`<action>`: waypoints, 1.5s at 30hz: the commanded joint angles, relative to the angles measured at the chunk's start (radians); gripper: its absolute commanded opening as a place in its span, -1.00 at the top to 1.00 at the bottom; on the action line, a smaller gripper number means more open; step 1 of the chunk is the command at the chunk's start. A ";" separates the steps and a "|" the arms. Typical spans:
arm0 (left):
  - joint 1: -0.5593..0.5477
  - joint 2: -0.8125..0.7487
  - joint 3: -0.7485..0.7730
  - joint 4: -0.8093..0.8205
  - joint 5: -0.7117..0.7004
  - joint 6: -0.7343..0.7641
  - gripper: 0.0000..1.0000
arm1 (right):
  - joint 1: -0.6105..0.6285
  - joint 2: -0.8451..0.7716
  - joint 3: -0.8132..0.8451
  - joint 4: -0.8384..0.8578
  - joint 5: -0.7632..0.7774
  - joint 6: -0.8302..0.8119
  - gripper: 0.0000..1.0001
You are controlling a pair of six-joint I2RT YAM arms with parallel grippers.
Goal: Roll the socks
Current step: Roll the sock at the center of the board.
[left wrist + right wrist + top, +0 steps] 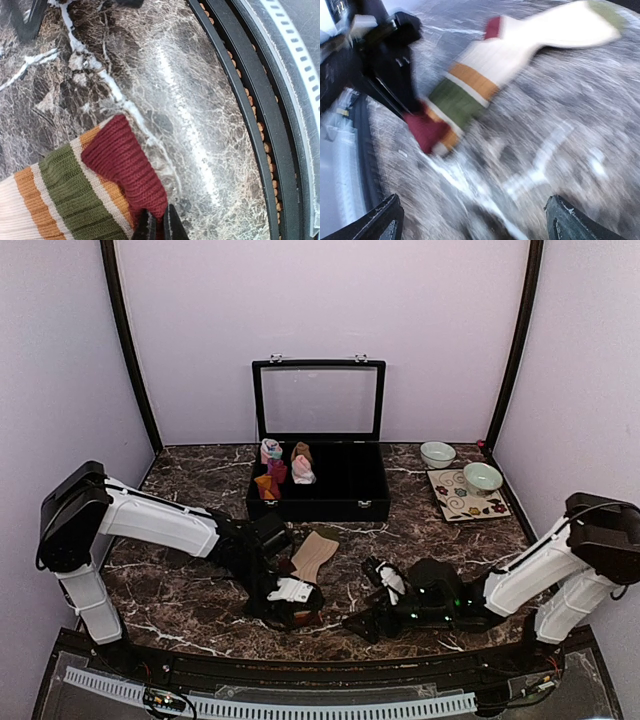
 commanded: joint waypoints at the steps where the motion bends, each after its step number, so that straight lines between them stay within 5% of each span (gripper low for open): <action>1: 0.047 0.087 0.018 -0.212 0.012 -0.023 1.00 | 0.155 -0.201 0.000 -0.305 0.615 -0.079 -0.99; 3: 0.080 0.118 0.053 -0.259 0.056 -0.010 1.00 | 0.136 -0.213 0.010 -0.296 0.761 -0.002 -1.00; 6: 0.117 0.181 0.117 -0.329 0.107 0.006 1.00 | 0.097 -0.212 -0.013 -0.223 0.646 0.018 -1.00; 8: 0.148 0.217 0.161 -0.377 0.158 0.012 1.00 | 0.096 -0.210 -0.044 -0.081 0.554 -0.070 -0.99; 13: 0.203 0.324 0.244 -0.514 0.236 0.069 1.00 | 0.258 -0.065 0.048 -0.087 0.494 -0.507 -0.96; 20: 0.250 0.422 0.346 -0.628 0.325 0.101 1.00 | 0.282 0.048 0.149 -0.050 0.321 -0.716 -0.42; 26: 0.254 0.479 0.382 -0.667 0.329 0.114 1.00 | 0.288 0.169 0.314 -0.068 0.240 -0.903 -0.21; 45: 0.255 0.488 0.382 -0.666 0.281 0.114 1.00 | 0.218 0.387 0.497 -0.115 0.123 -1.018 0.08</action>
